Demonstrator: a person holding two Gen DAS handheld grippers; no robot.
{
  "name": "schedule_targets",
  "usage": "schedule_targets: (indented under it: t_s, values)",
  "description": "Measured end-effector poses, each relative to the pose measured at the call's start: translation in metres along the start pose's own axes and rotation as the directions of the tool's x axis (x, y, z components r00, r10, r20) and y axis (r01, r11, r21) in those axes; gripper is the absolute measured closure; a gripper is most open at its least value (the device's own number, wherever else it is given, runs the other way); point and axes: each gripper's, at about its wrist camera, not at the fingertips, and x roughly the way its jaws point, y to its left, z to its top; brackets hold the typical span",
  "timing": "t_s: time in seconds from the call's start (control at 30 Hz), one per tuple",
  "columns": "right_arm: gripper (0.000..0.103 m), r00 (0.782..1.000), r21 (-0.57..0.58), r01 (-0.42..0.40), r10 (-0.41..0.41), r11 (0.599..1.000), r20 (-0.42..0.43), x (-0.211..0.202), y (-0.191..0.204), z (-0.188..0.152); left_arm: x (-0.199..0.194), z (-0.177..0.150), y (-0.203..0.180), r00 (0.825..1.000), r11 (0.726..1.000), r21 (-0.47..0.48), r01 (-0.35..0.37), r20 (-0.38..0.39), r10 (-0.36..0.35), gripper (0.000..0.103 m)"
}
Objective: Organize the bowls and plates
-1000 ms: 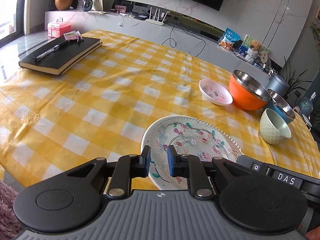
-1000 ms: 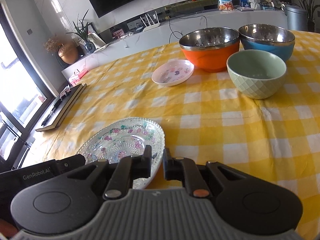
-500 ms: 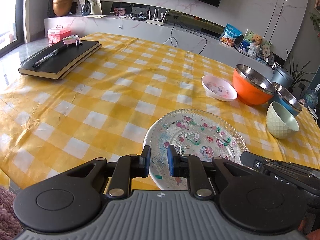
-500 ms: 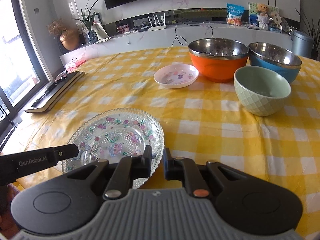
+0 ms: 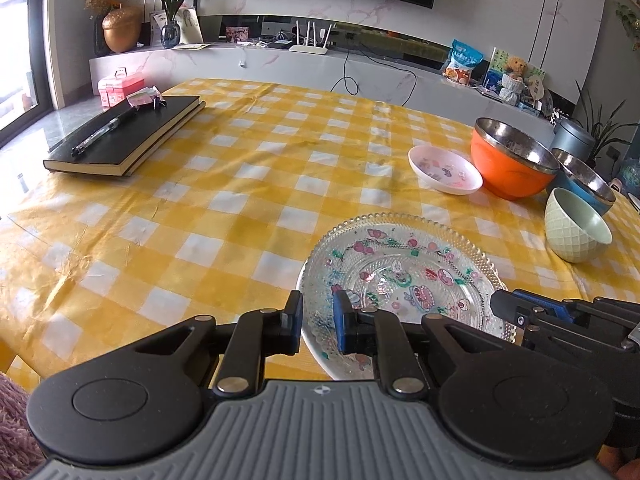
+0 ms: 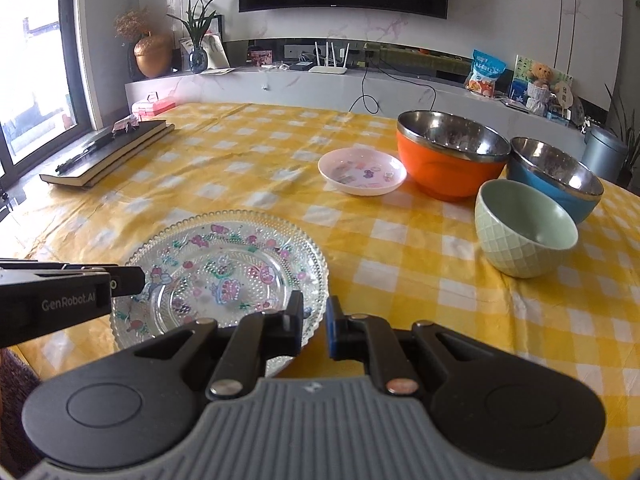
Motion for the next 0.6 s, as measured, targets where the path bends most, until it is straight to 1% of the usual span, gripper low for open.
schedule_targets:
  t_s: [0.2, 0.3, 0.37, 0.43, 0.5, 0.6]
  values:
    - [0.094, 1.0, -0.041, 0.004, -0.004, 0.999, -0.004, -0.001, 0.006, -0.001, 0.0, 0.0, 0.001, 1.0, 1.0, -0.004, 0.0, -0.004, 0.0, 0.085]
    - [0.092, 1.0, -0.023, -0.006, 0.006, 1.0, -0.005, -0.002, 0.004, -0.002, 0.0, 0.002, 0.003, 1.0, 1.0, -0.02, 0.007, -0.005, -0.007, 0.085]
    - [0.088, 1.0, -0.009, -0.01, 0.01, 1.0, -0.004, -0.004, 0.001, -0.001, -0.003, 0.003, 0.006, 1.0, 0.999, -0.036, 0.013, 0.0, -0.013, 0.084]
    - [0.08, 1.0, -0.001, -0.004, 0.004, 1.0, 0.012, -0.008, -0.001, 0.0, -0.006, 0.004, 0.007, 1.0, 0.999, -0.039, 0.008, 0.01, -0.008, 0.081]
    - [0.079, 1.0, 0.021, -0.001, 0.0, 1.0, 0.025, -0.012, -0.005, 0.002, -0.012, 0.006, 0.008, 1.0, 0.999, -0.046, 0.01, 0.024, -0.009, 0.078]
    - [0.079, 0.999, 0.065, 0.001, -0.004, 0.998, 0.04, -0.018, -0.011, 0.004, -0.023, 0.013, 0.005, 0.999, 0.998, -0.056, 0.038, 0.041, -0.036, 0.073]
